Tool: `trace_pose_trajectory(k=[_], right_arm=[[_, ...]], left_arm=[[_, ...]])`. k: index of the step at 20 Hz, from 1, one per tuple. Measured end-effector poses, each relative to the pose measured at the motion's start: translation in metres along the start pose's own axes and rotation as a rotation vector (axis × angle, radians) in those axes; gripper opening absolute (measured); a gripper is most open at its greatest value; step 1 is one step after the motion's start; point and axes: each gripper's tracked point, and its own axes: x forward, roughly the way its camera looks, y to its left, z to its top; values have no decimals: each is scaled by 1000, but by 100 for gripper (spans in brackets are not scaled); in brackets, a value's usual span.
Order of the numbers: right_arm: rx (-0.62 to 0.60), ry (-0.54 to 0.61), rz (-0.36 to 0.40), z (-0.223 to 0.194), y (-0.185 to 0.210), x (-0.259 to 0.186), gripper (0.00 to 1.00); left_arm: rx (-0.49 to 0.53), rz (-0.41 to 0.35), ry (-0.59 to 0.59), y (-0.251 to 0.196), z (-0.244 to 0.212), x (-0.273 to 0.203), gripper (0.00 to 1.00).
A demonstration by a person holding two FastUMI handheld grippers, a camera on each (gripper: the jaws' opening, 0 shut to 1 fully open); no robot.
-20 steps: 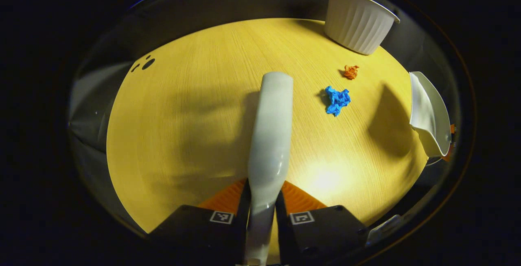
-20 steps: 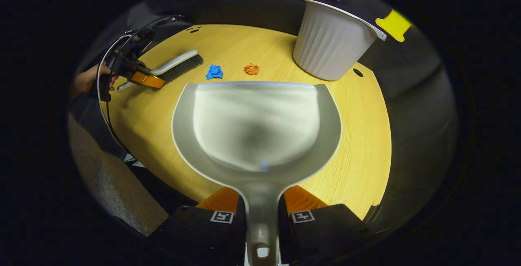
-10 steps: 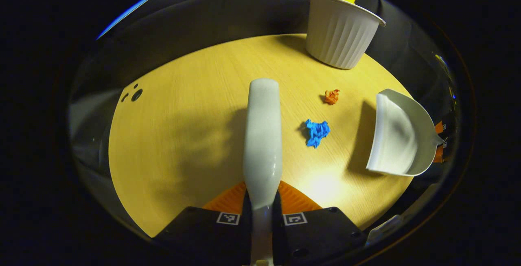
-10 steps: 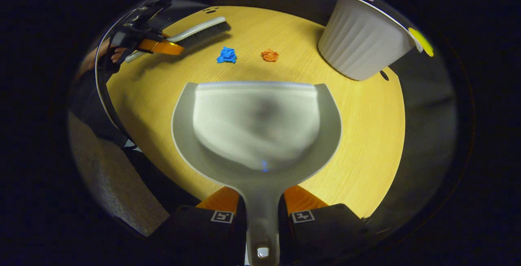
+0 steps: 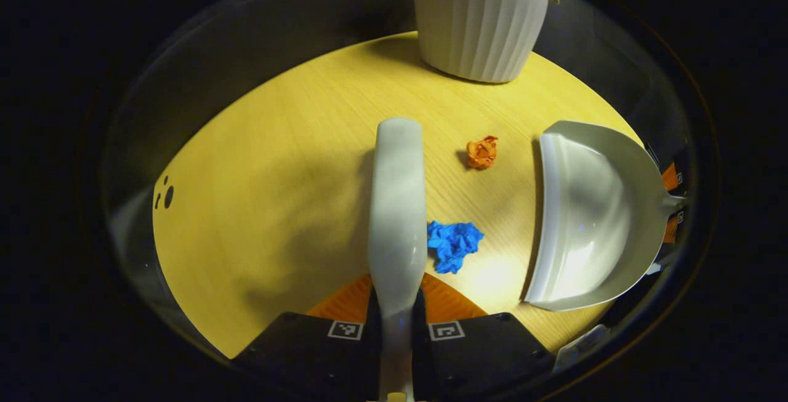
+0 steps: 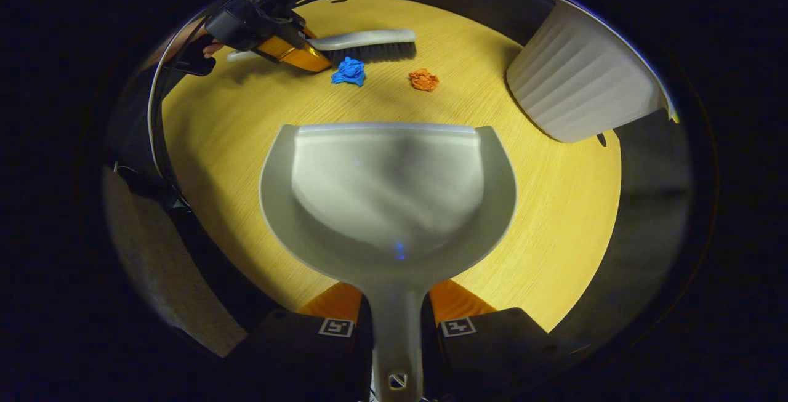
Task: Pick up the small broom and dustpan from the desktop, sweep the trash into the dustpan with the broom, and then empty the trash into the garbage bin.
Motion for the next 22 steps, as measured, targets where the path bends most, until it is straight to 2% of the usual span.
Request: trace_pose_trajectory(k=[2,4,7,9,11,14,17,18,22], right_arm=[[-12,-6,5,2,0,2,36],[-20,-14,11,3,0,6,36],[-3,-28,28,3,4,10,36],[-12,-60,27,4,2,13,36],[-8,-91,26,5,2,19,36],[45,-137,21,4,4,23,36],[139,-167,4,-1,6,14,39],[173,-179,-6,2,5,8,36],[342,-222,-81,10,3,-27,36]], left_arm=[[26,-52,-2,-15,3,1,24],[31,-138,-4,-36,6,-7,24],[10,-349,6,-89,6,-18,24],[13,-462,18,-116,0,-35,24],[35,-501,11,-123,-1,-57,24],[30,-420,-29,-109,4,-72,24],[-110,-314,-106,-87,7,-100,24],[-165,-268,-124,-74,7,-108,24],[-287,-117,-183,-24,-23,-141,24]])
